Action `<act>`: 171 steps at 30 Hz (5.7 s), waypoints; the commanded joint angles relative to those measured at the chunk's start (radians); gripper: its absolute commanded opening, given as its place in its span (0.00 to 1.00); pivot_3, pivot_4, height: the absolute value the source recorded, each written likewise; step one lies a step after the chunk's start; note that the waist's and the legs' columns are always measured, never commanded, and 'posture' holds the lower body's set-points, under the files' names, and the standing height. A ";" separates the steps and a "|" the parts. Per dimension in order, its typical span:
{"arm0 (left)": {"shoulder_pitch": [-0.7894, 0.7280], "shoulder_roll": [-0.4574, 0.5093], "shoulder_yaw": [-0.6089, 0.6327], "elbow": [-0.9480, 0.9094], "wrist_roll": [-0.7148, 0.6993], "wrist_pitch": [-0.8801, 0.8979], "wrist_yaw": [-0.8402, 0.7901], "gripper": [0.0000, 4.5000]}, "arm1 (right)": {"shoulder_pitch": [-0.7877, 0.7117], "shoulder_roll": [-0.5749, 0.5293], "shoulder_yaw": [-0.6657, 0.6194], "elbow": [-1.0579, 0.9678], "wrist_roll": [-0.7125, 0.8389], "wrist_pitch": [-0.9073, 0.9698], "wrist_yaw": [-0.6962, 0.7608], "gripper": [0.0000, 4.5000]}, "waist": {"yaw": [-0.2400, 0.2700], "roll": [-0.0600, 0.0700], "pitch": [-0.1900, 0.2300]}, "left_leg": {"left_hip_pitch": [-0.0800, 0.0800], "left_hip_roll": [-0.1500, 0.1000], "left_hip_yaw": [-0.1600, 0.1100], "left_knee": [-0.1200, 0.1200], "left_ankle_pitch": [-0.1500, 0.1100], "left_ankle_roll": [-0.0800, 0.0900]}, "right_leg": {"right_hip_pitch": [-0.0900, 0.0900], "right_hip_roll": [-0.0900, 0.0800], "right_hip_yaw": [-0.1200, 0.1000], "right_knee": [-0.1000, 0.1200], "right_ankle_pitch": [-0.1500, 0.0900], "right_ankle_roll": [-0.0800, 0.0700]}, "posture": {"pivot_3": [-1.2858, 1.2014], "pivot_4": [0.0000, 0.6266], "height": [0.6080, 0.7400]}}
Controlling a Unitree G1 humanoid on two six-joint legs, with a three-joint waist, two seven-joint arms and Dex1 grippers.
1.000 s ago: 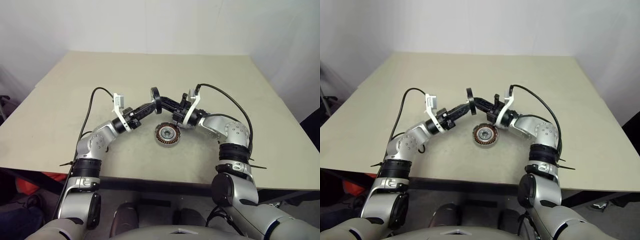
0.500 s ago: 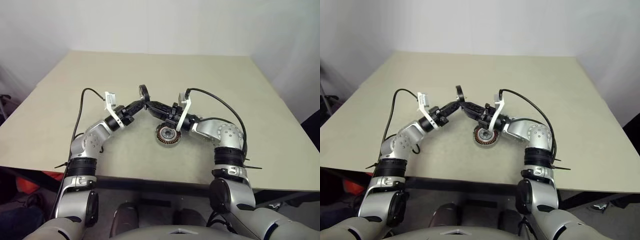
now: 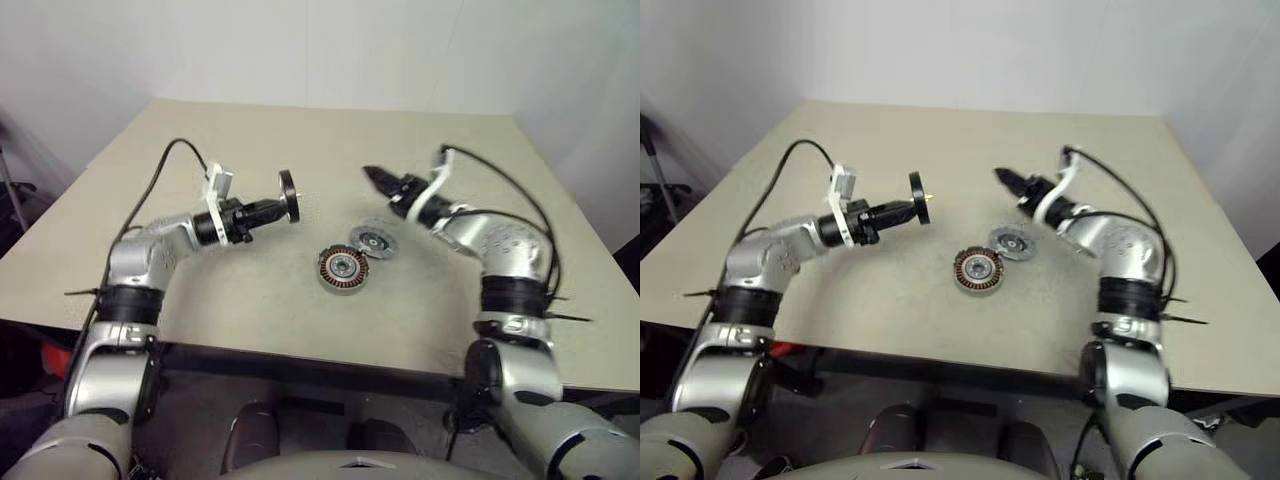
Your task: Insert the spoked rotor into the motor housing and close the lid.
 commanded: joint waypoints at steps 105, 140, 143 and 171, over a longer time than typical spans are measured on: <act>0.166 -0.153 0.073 -0.201 0.240 -0.092 0.197 0.65 | 0.376 -0.068 0.620 -0.274 -0.738 -0.358 0.312 0.46 | -0.008 0.001 0.000 | 0.003 -0.002 -0.014 0.013 -0.004 0.016 | 0.012 -0.009 -0.006 0.001 -0.003 -0.004 | 0.52 0.00 1.00; 0.153 -0.093 0.083 -0.084 0.219 -0.186 0.286 0.65 | 0.304 0.016 0.519 -0.180 -0.671 -0.380 0.389 0.46 | -0.031 -0.001 -0.002 | 0.006 -0.002 -0.014 0.013 -0.005 0.018 | 0.014 -0.009 -0.006 0.000 -0.003 -0.002 | 0.52 0.00 1.00; 0.160 -0.095 0.081 -0.074 0.220 -0.197 0.286 0.65 | 0.259 -0.027 0.493 -0.244 -0.661 -0.390 0.420 0.46 | -0.034 0.000 -0.002 | 0.006 -0.002 -0.014 0.013 -0.005 0.018 | 0.014 -0.009 -0.006 0.000 -0.003 -0.002 | 0.52 0.00 1.00; 0.235 -0.145 -0.006 -0.155 0.212 -0.174 0.274 0.65 | 0.164 -0.423 0.797 -0.265 -1.019 -0.971 0.864 0.46 | -0.042 0.000 -0.001 | 0.001 -0.002 -0.013 0.014 -0.009 0.026 | 0.011 -0.009 -0.006 -0.001 -0.005 -0.003 | 0.52 0.00 1.00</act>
